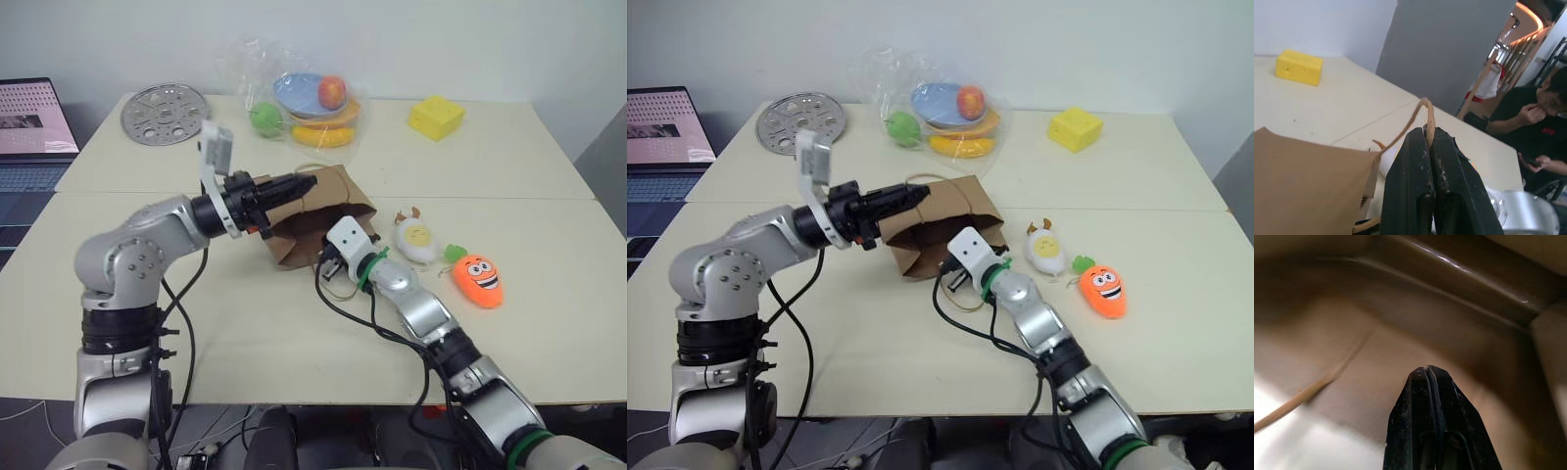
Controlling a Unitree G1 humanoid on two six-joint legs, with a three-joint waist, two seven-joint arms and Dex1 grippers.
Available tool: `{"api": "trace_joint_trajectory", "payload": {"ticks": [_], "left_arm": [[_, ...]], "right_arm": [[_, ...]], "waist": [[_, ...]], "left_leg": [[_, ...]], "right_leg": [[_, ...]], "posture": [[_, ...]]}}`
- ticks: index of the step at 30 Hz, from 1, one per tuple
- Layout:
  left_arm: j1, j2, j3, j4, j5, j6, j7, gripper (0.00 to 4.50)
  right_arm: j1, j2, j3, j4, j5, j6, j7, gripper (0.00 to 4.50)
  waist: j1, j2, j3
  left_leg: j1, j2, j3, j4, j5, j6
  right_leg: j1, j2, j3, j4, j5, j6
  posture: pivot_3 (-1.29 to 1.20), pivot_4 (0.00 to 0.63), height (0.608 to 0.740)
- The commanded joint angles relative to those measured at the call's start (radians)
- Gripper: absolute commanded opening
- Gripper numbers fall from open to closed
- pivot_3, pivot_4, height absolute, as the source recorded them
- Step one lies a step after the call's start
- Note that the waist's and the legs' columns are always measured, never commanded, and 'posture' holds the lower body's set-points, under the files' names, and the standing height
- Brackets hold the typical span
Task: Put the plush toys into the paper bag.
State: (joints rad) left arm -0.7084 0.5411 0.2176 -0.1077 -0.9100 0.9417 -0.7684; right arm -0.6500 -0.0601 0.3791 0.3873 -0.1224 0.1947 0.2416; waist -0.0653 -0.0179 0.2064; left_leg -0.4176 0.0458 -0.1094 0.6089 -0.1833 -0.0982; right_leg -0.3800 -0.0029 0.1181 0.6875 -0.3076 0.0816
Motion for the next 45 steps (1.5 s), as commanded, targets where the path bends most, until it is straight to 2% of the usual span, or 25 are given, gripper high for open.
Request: {"api": "trace_joint_trajectory", "payload": {"ticks": [1,5,10,14,26,27,31,34,40,42,44,45], "left_arm": [[-0.047,0.011,0.054,-0.008,-0.058,0.026,0.028,0.0],[-0.184,0.047,0.083,0.049,-0.031,-0.048,0.011,0.0],[-0.258,0.059,0.113,0.084,-0.027,-0.102,0.02,0.0],[-0.256,0.06,0.115,0.092,-0.016,-0.127,0.022,0.0],[-0.111,0.025,0.034,0.045,0.034,-0.174,-0.03,0.0],[-0.101,0.024,0.024,0.044,0.047,-0.185,-0.038,0.0],[-0.049,0.009,-0.017,0.034,0.08,-0.215,-0.067,0.0],[-0.032,-0.001,-0.038,0.029,0.098,-0.234,-0.083,0.0],[-0.027,-0.014,-0.047,0.031,0.102,-0.245,-0.083,0.0],[-0.024,-0.018,-0.05,0.026,0.099,-0.241,-0.084,0.0],[-0.023,-0.019,-0.05,0.023,0.097,-0.238,-0.084,0.0],[-0.019,-0.013,-0.052,0.017,0.092,-0.23,-0.095,0.0]], "right_arm": [[-0.028,0.028,-0.024,0.058,-0.026,-0.055,-0.039,0.02],[-0.025,0.061,-0.095,0.102,0.026,0.018,-0.034,0.02],[-0.03,0.077,-0.143,0.099,0.037,0.051,-0.048,0.02],[-0.033,0.085,-0.158,0.097,0.028,0.059,-0.049,0.02],[-0.04,0.1,-0.169,-0.019,0.051,0.104,0.003,0.02],[-0.036,0.096,-0.169,-0.051,0.056,0.115,0.016,0.02],[0.037,0.034,-0.139,-0.401,0.147,0.259,0.175,0.02],[0.085,0.002,-0.151,-0.603,0.251,0.388,0.25,0.63],[0.104,-0.1,-0.21,-0.84,0.35,0.554,0.29,2.8],[0.13,-0.273,-0.276,-0.941,0.375,0.598,0.375,3.47],[0.14,-0.356,-0.298,-0.979,0.398,0.617,0.398,4.27],[0.173,-0.465,-0.27,-0.956,0.335,0.559,0.43,4.46]], "waist": [[-0.001,0.0,0.0],[0.001,-0.001,0.0],[-0.001,-0.001,0.0],[-0.002,-0.001,0.001],[-0.005,-0.001,0.001],[-0.006,-0.001,0.001],[-0.006,-0.001,0.001],[-0.007,-0.001,0.001],[-0.004,-0.001,0.001],[0.005,-0.001,0.001],[0.012,-0.001,0.001],[0.011,-0.001,0.001]], "left_leg": [[0.0,0.0,0.0,0.0,0.0,0.0],[0.0,0.0,-0.001,0.0,0.0,0.0],[0.001,0.0,-0.001,0.0,0.0,0.0],[0.001,0.0,-0.001,0.0,0.0,0.0],[0.0,0.0,-0.001,-0.001,0.0,0.0],[0.0,0.0,-0.001,-0.001,0.0,0.0],[-0.001,0.0,-0.001,-0.002,0.0,-0.001],[-0.002,0.0,-0.002,-0.002,0.0,-0.001],[-0.002,0.0,-0.001,-0.001,0.0,-0.001],[-0.003,-0.001,-0.001,-0.001,0.0,-0.001],[-0.004,-0.001,-0.001,0.0,0.0,-0.001],[-0.004,-0.001,-0.001,-0.001,0.0,0.0]], "right_leg": [[0.0,0.0,0.0,0.0,0.0,0.0],[0.0,0.0,-0.001,0.001,0.0,0.0],[0.0,0.0,-0.001,0.001,0.0,0.0],[0.0,0.0,-0.001,0.002,0.0,0.0],[-0.001,0.0,-0.001,0.002,0.0,0.0],[-0.002,0.0,-0.001,0.002,0.0,0.0],[-0.002,0.0,-0.001,0.002,0.0,0.0],[-0.003,0.0,-0.001,0.002,0.0,0.0],[-0.003,0.0,-0.001,0.002,0.0,0.0],[-0.003,0.0,-0.001,0.001,0.0,0.0],[-0.002,-0.001,-0.001,-0.002,0.0,0.0],[-0.002,-0.001,-0.001,-0.005,0.0,0.0]], "posture": [[0.0,0.15,0.74],[0.0,0.15,0.74],[0.0,0.15,0.74],[0.0,0.15,0.74],[0.0,0.15,0.74],[0.0,0.15,0.74],[0.0,0.15,0.74],[0.0,0.15,0.74],[0.0,0.15,0.74],[0.0,0.15,0.74],[0.0,0.15,0.74],[0.0,0.15,0.74]]}}
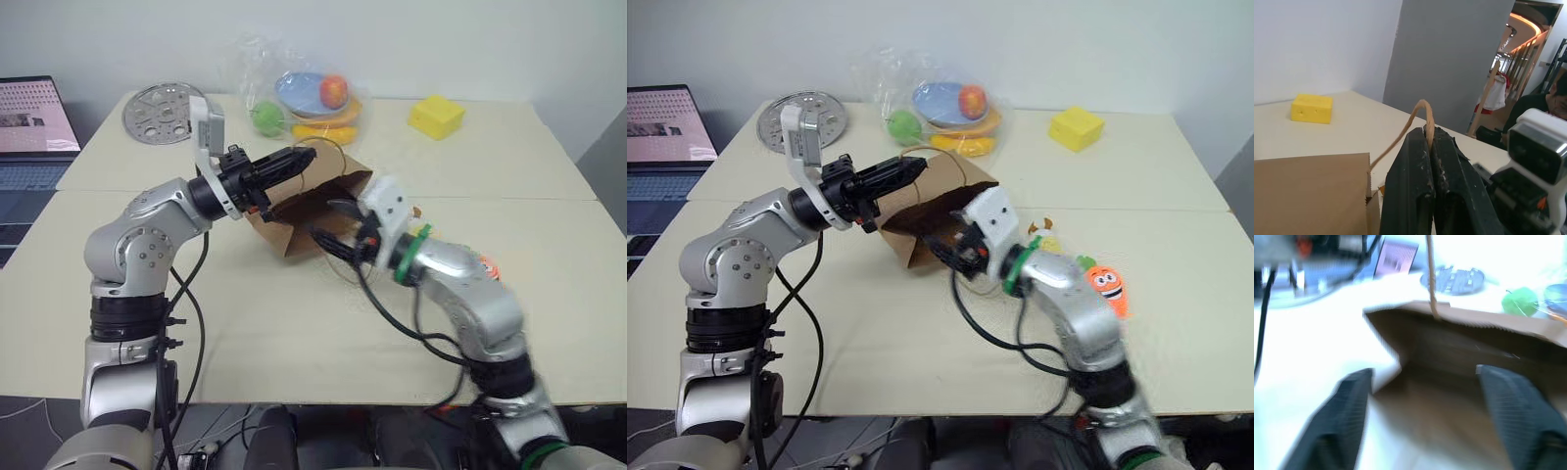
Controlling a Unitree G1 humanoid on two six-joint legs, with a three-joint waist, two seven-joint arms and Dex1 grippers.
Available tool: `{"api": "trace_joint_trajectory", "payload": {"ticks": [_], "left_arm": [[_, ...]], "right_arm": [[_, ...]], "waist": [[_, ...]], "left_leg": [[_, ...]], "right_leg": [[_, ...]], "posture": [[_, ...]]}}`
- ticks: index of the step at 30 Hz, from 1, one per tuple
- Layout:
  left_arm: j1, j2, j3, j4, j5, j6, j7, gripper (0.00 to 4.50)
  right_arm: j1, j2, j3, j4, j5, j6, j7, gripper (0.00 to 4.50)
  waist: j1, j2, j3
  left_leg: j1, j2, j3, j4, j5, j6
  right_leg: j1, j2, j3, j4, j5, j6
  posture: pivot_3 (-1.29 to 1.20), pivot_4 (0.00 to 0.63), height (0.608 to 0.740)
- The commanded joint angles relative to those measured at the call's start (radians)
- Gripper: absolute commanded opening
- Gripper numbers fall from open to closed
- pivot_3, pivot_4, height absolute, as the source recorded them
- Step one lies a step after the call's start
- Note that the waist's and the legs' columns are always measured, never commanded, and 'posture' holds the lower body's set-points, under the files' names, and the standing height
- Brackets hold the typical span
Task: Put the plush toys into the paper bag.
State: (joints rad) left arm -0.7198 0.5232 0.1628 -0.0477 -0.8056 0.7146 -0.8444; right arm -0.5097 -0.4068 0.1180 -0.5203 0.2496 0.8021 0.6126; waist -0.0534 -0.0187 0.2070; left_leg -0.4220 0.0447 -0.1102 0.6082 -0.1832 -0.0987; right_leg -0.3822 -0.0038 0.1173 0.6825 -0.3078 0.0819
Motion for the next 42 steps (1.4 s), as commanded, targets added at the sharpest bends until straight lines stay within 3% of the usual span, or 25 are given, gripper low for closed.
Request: {"api": "trace_joint_trajectory", "payload": {"ticks": [1,3,7,12,13,16,25,26,28,32,35,38,42], "left_arm": [[-0.003,0.013,-0.001,-0.049,-0.018,0.005,-0.033,0.0],[0.004,0.025,-0.006,-0.055,-0.021,0.013,-0.053,0.0],[0.003,0.026,-0.001,-0.048,-0.013,0.008,-0.057,0.0],[0.001,0.019,0.002,-0.056,-0.015,0.006,-0.045,0.0],[0.002,0.02,0.003,-0.058,-0.016,0.007,-0.043,0.0],[0.013,0.027,0.009,-0.071,-0.022,0.014,-0.042,0.0],[0.025,0.048,0.024,-0.087,-0.035,0.027,-0.04,0.0],[0.026,0.049,0.025,-0.088,-0.037,0.028,-0.038,0.0],[0.025,0.051,0.028,-0.09,-0.042,0.032,-0.037,0.0],[0.03,0.102,0.036,-0.1,-0.076,0.077,-0.084,0.0],[0.031,0.116,0.032,-0.111,-0.088,0.085,-0.088,0.0],[0.024,0.107,0.03,-0.123,-0.096,0.091,-0.078,0.0],[0.027,0.091,0.022,-0.141,-0.107,0.094,-0.065,0.0]], "right_arm": [[0.07,-0.211,0.008,-0.016,-0.089,-0.095,0.082,4.46],[0.115,-0.316,0.028,0.043,-0.156,-0.157,0.089,4.46],[0.126,-0.381,0.113,0.185,-0.302,-0.312,0.055,4.46],[0.091,-0.332,0.172,0.379,-0.426,-0.437,-0.023,4.46],[0.084,-0.316,0.169,0.403,-0.436,-0.449,-0.037,4.3],[0.071,-0.283,0.151,0.435,-0.448,-0.471,-0.054,3.49],[0.071,-0.251,0.103,0.438,-0.434,-0.489,-0.032,0.19],[0.072,-0.251,0.1,0.436,-0.434,-0.49,-0.031,0.04],[0.076,-0.256,0.095,0.427,-0.43,-0.495,-0.02,0.04],[0.088,-0.402,-0.018,0.129,-0.144,-0.346,0.291,0.04],[0.039,-0.445,-0.053,0.003,0.007,-0.189,0.367,0.04],[-0.023,-0.419,-0.032,-0.039,0.066,-0.097,0.357,0.04],[-0.098,-0.298,0.072,0.019,0.021,-0.057,0.257,0.04]], "waist": [[-0.001,0.0,0.0],[-0.001,0.0,0.0],[-0.013,0.0,0.0],[-0.02,-0.001,0.0],[-0.021,-0.001,0.0],[-0.021,-0.001,0.0],[-0.019,-0.001,0.0],[-0.019,-0.001,0.0],[-0.019,-0.001,0.0],[-0.017,0.002,0.002],[-0.019,0.002,0.002],[-0.018,0.002,0.002],[-0.017,0.001,0.002]], "left_leg": [[0.0,0.0,0.0,0.0,0.0,0.0],[-0.001,0.0,0.001,-0.001,0.0,0.0],[-0.001,0.0,0.004,-0.001,0.0,0.0],[-0.001,0.0,0.004,0.0,0.0,0.0],[-0.001,0.0,0.004,0.001,0.0,0.0],[-0.001,0.0,0.004,0.001,0.0,0.0],[-0.001,0.0,0.003,0.0,0.0,0.0],[-0.001,0.0,0.003,0.0,0.0,0.0],[-0.001,0.0,0.003,0.001,0.0,0.0],[-0.003,0.0,0.003,0.0,0.0,0.0],[-0.003,0.001,0.001,0.0,0.0,0.0],[-0.003,0.001,0.0,0.001,0.0,0.0],[-0.003,0.0,0.001,0.002,0.0,0.0]], "right_leg": [[0.0,0.0,0.0,-0.001,0.0,0.0],[0.0,0.0,0.0,-0.002,0.0,0.0],[-0.002,0.0,0.003,-0.001,0.0,0.0],[-0.002,0.0,0.004,-0.001,0.0,0.0],[-0.002,0.0,0.004,-0.001,0.0,0.001],[-0.002,0.0,0.003,-0.001,0.001,0.001],[-0.002,0.0,0.003,0.0,0.001,0.001],[-0.002,0.0,0.003,0.0,0.001,0.001],[-0.002,0.0,0.003,0.0,0.001,0.001],[-0.002,0.0,0.003,-0.001,0.001,0.001],[-0.002,0.0,0.001,0.0,0.001,0.001],[-0.002,0.001,0.0,0.0,0.001,0.001],[-0.002,0.0,0.001,0.0,0.001,0.001]], "posture": [[0.0,0.15,0.74],[0.0,0.15,0.74],[0.0,0.15,0.74],[0.0,0.15,0.74],[0.0,0.15,0.74],[0.0,0.15,0.74],[0.0,0.15,0.74],[0.0,0.15,0.74],[0.0,0.15,0.74],[0.0,0.15,0.74],[0.0,0.15,0.74],[0.0,0.15,0.74],[0.0,0.15,0.74]]}}
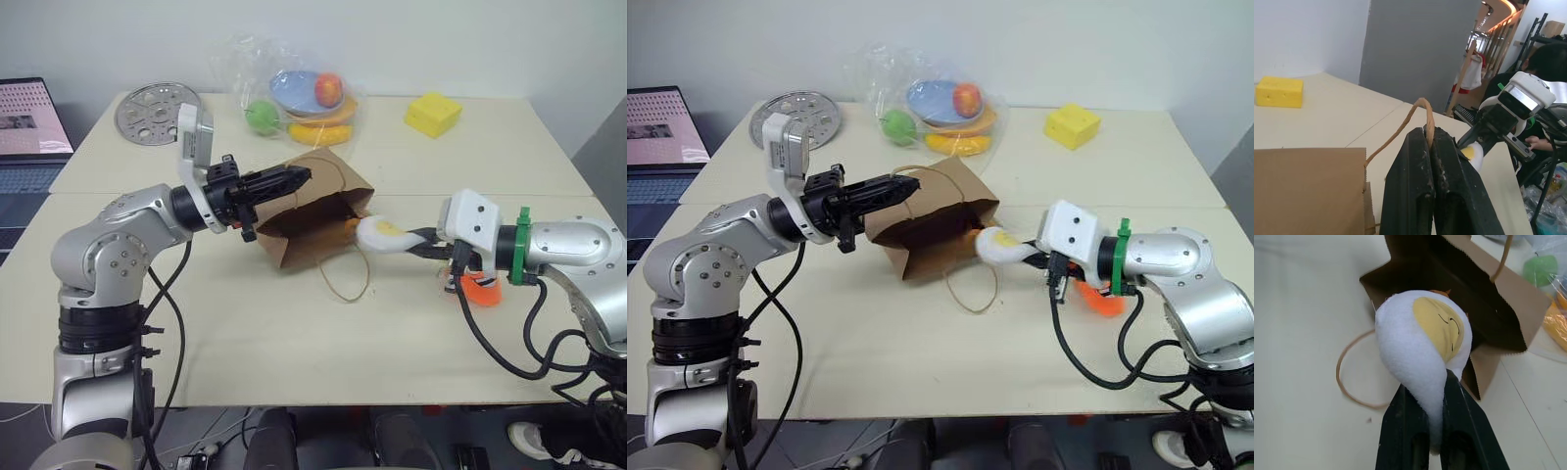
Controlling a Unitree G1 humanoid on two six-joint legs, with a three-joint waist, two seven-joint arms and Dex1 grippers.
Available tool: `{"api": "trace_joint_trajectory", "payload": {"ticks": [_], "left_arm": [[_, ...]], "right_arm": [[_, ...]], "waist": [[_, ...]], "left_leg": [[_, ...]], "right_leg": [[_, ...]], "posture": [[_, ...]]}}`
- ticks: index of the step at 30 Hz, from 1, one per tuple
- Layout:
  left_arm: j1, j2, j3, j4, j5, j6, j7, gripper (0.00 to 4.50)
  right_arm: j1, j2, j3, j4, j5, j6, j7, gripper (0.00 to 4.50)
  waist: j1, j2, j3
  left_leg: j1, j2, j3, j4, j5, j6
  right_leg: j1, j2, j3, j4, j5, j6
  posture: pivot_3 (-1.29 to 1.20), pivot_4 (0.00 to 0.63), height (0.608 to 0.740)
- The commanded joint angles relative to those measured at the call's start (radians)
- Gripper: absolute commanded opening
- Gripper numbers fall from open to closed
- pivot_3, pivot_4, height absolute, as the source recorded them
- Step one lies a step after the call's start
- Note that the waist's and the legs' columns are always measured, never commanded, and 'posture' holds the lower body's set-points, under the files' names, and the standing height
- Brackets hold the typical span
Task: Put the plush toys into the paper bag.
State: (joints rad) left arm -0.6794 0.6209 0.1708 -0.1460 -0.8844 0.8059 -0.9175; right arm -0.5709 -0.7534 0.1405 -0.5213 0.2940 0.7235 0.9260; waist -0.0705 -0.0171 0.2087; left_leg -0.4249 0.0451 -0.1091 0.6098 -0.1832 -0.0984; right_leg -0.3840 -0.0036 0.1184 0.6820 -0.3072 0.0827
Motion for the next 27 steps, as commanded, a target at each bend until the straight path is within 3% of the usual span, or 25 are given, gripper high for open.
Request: {"api": "trace_joint_trajectory", "payload": {"ticks": [1,3,7,11,14,23,27], "left_arm": [[-0.013,-0.01,0.012,-0.047,-0.029,0.002,0.01,0.0],[-0.012,-0.012,0.01,-0.047,-0.028,0.001,0.011,0.0],[-0.006,-0.009,0.009,-0.056,-0.038,0.007,0.012,0.0],[0.001,-0.017,0.01,-0.067,-0.045,0.014,0.02,0.0],[0.009,-0.034,0.004,-0.077,-0.044,0.012,0.032,0.0],[-0.001,-0.053,0.014,-0.057,-0.035,0.004,0.053,0.0],[-0.011,-0.064,0.013,-0.032,-0.02,-0.012,0.062,0.0]], "right_arm": [[-0.046,0.071,0.089,0.045,-0.051,0.006,-0.07,0.04],[-0.058,0.094,0.133,0.075,-0.085,-0.014,-0.083,0.04],[-0.161,0.335,0.236,0.323,-0.197,-0.08,-0.251,0.04],[-0.225,0.473,0.252,0.463,-0.257,-0.118,-0.329,0.04],[-0.256,0.53,0.249,0.533,-0.28,-0.149,-0.363,0.87],[-0.237,0.526,0.204,0.461,-0.26,-0.111,-0.346,4.27],[-0.166,0.457,0.156,0.271,-0.199,0.002,-0.298,4.44]], "waist": [[0.0,0.0,0.0],[0.0,0.0,0.0],[-0.005,-0.001,0.0],[-0.012,-0.001,0.0],[-0.004,-0.001,0.0],[0.0,-0.001,0.0],[0.004,-0.001,0.0]], "left_leg": [[0.0,0.0,0.0,0.0,0.0,0.0],[0.0,0.0,0.0,0.0,0.0,0.0],[0.0,0.0,0.0,0.0,0.0,0.0],[0.0,0.0,0.0,-0.001,0.0,0.0],[-0.001,0.0,-0.002,-0.001,0.0,0.0],[-0.001,0.0,-0.002,-0.001,0.0,0.0],[-0.001,0.0,-0.002,-0.001,0.0,0.0]], "right_leg": [[0.0,0.0,0.0,0.0,0.0,0.0],[0.0,0.0,0.0,0.0,0.0,0.0],[-0.001,0.0,0.0,0.0,0.0,0.0],[-0.003,0.0,0.0,0.005,0.0,0.0],[-0.004,0.0,-0.002,0.006,0.0,0.0],[-0.004,0.0,-0.002,0.007,0.0,0.0],[-0.004,0.0,-0.002,0.007,0.0,0.0]], "posture": [[0.0,0.15,0.74],[0.0,0.15,0.74],[0.0,0.15,0.74],[0.0,0.15,0.74],[0.0,0.15,0.74],[0.0,0.15,0.74],[0.0,0.15,0.74]]}}
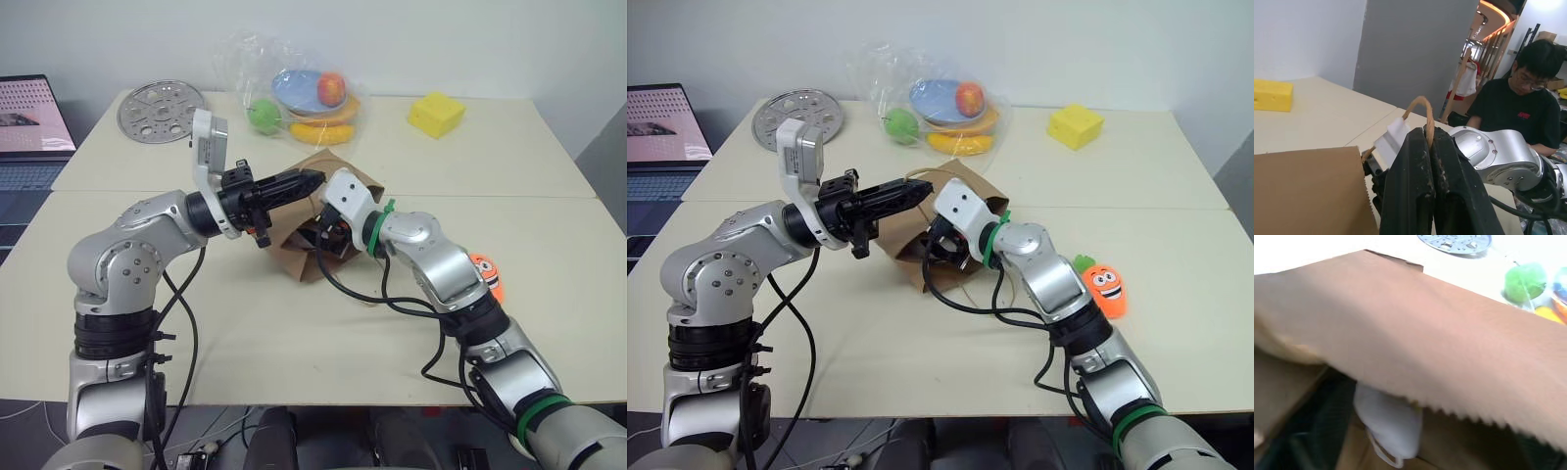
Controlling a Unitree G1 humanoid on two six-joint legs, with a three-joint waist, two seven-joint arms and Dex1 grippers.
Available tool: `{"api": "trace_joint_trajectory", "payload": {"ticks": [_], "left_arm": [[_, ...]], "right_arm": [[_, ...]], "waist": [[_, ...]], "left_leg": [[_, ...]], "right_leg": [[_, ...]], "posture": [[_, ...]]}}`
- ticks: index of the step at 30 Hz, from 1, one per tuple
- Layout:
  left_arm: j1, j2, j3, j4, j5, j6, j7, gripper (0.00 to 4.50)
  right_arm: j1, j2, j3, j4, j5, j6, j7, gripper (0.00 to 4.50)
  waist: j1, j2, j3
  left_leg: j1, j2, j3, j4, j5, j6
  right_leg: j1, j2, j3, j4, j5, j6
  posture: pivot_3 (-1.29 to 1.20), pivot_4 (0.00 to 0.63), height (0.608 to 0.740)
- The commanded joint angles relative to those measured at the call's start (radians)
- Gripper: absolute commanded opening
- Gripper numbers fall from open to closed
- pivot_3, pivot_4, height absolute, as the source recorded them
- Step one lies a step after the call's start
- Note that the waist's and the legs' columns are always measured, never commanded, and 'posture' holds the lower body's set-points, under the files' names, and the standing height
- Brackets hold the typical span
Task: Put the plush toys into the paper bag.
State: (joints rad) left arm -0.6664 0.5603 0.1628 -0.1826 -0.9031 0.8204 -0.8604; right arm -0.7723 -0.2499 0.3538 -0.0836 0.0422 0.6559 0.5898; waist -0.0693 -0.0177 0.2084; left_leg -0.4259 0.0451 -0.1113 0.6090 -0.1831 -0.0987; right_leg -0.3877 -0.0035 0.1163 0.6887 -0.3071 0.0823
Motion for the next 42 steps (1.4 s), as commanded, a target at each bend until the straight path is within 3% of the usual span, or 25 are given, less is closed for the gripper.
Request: {"api": "trace_joint_trajectory", "payload": {"ticks": [1,6,12,16,22,25,36,39,42], "left_arm": [[-0.027,-0.005,0.02,0.01,0.003,-0.03,0.005,0.0],[-0.049,-0.018,0.014,0.049,0.027,-0.058,0.007,0.0],[-0.056,-0.025,0.012,0.07,0.048,-0.079,0.003,0.0],[-0.054,-0.021,0.005,0.073,0.056,-0.083,-0.013,0.0],[-0.054,-0.02,0.006,0.075,0.058,-0.082,-0.021,0.0],[-0.05,-0.016,0.009,0.072,0.06,-0.082,-0.024,0.0],[-0.04,-0.009,0.018,0.061,0.058,-0.076,-0.026,0.0],[-0.04,-0.008,0.02,0.057,0.054,-0.073,-0.025,0.0],[-0.043,-0.003,0.026,0.053,0.041,-0.062,-0.025,0.0]], "right_arm": [[0.05,-0.067,-0.068,-0.211,0.069,0.096,0.051,4.44],[0.174,-0.342,-0.192,-0.485,0.232,0.197,0.248,4.44],[0.378,-0.611,-0.351,-0.5,0.197,0.134,0.277,4.44],[0.516,-0.71,-0.36,-0.404,0.111,0.06,0.238,4.44],[0.596,-0.745,-0.328,-0.291,0.01,0.001,0.187,4.44],[0.597,-0.73,-0.33,-0.268,0.001,-0.006,0.182,3.87],[0.612,-0.754,-0.331,-0.271,0.021,-0.116,0.271,0.16],[0.6,-0.746,-0.356,-0.284,0.058,-0.147,0.305,0.0],[0.524,-0.715,-0.375,-0.406,0.202,-0.053,0.367,0.0]], "waist": [[0.006,0.0,0.0],[0.019,0.0,0.0],[0.019,0.0,0.0],[0.015,0.0,0.0],[0.012,0.0,0.0],[0.013,0.0,0.0],[0.014,0.0,0.0],[0.013,0.0,0.0],[0.01,0.0,0.0]], "left_leg": [[0.0,0.0,0.0,0.0,0.0,0.0],[-0.001,0.0,0.0,0.0,0.0,0.0],[-0.001,0.0,0.001,0.0,0.0,0.0],[-0.001,0.0,0.003,0.0,0.0,0.0],[0.0,0.0,0.004,0.001,0.0,0.0],[0.0,0.0,0.004,0.001,0.0,0.0],[0.0,0.0,0.004,0.001,0.0,0.0],[0.0,0.0,0.003,0.001,0.0,0.0],[0.0,0.0,0.004,0.001,0.0,0.0]], "right_leg": [[0.0,0.0,0.0,0.0,0.0,0.0],[0.001,0.0,0.0,-0.002,0.0,0.0],[0.002,0.0,0.001,-0.006,0.0,0.0],[0.002,0.0,0.002,-0.007,0.0,0.0],[0.002,0.0,0.004,-0.007,0.0,0.0],[0.002,0.0,0.004,-0.007,0.0,0.001],[0.002,0.0,0.003,-0.007,0.0,0.001],[0.002,0.0,0.003,-0.007,0.0,0.001],[0.002,0.0,0.003,-0.006,0.0,0.001]], "posture": [[0.0,0.15,0.74],[0.0,0.15,0.74],[0.0,0.15,0.74],[0.0,0.15,0.74],[0.0,0.15,0.74],[0.0,0.15,0.74],[0.0,0.15,0.74],[0.0,0.15,0.74],[0.0,0.15,0.74]]}}
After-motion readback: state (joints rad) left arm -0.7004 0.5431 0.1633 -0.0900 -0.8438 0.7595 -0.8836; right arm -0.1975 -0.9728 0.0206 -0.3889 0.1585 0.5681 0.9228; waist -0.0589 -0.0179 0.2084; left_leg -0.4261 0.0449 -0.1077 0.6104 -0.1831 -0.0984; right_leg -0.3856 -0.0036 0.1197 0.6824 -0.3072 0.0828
